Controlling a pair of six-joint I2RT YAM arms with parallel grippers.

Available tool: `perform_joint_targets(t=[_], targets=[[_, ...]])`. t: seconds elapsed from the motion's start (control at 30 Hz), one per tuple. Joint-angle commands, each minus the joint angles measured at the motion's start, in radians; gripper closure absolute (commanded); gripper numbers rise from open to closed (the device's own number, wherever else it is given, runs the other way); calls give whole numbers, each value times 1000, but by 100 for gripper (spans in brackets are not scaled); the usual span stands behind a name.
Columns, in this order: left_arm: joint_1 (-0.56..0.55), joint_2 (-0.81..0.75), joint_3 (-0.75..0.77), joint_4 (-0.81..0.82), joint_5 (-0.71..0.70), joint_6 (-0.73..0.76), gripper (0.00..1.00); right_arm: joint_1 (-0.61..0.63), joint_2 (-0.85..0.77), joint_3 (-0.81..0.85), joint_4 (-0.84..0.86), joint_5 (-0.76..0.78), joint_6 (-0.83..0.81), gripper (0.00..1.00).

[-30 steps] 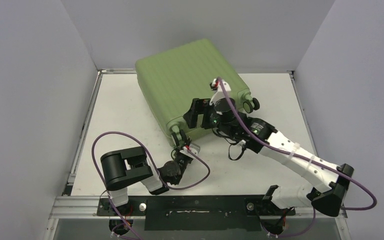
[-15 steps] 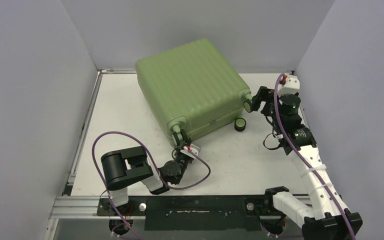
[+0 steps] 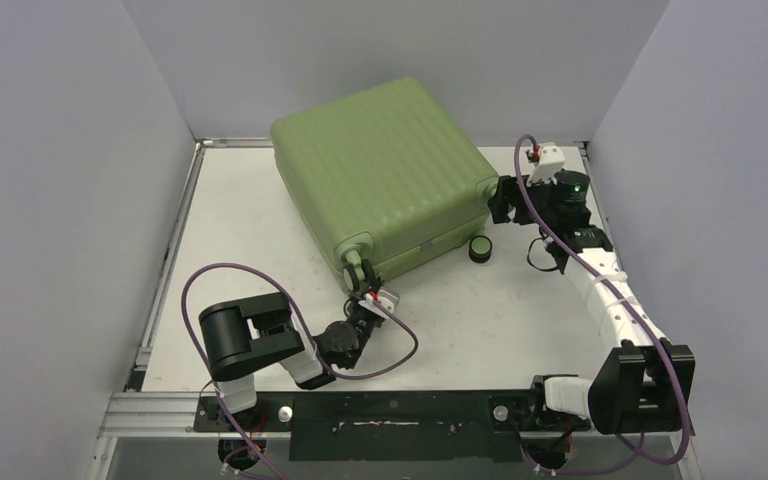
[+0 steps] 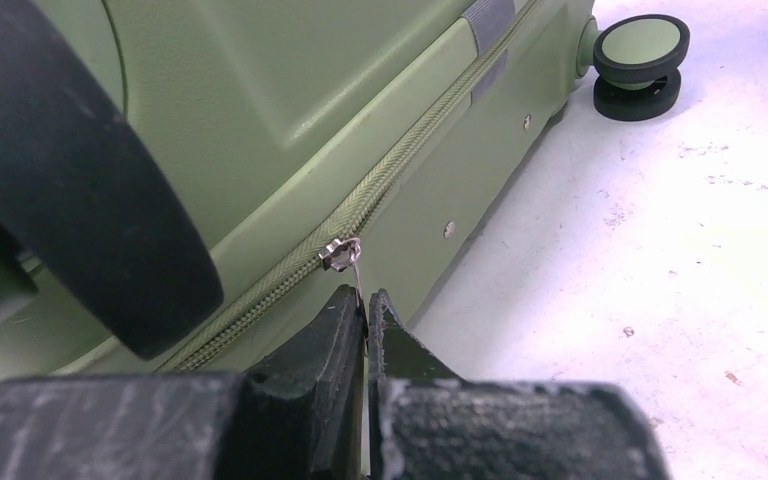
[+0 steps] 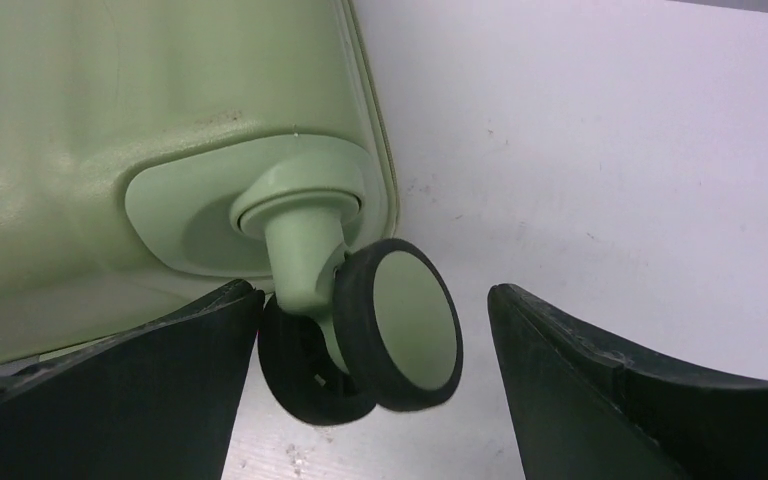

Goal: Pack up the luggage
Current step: Zip the luggage at the center of the board.

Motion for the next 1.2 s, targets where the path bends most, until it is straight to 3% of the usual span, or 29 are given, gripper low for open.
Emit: perform_joint_targets(t=[0.0, 0.13, 0.3, 0.47, 0.57, 0.87, 1.17], targets=[[4, 6, -24, 146, 112, -81, 100, 21, 58, 75, 24, -33, -114, 15], [4, 8, -28, 142, 110, -92, 100, 50, 103, 94, 11, -21, -148, 26], [4, 8, -26, 141, 111, -93, 100, 92, 112, 98, -2, 0, -153, 69], [0, -23, -23, 91, 111, -93, 100, 145, 73, 55, -10, 59, -113, 94], [-9, -51, -24, 44, 99, -87, 100, 186, 33, 9, -15, 106, -65, 100], [-85, -32, 59, -52, 70, -40, 100, 327, -11, -131, -48, 169, 52, 100], [-93, 58, 222, -118, 107, -44, 100, 376, -33, -179, -34, 137, 129, 100]])
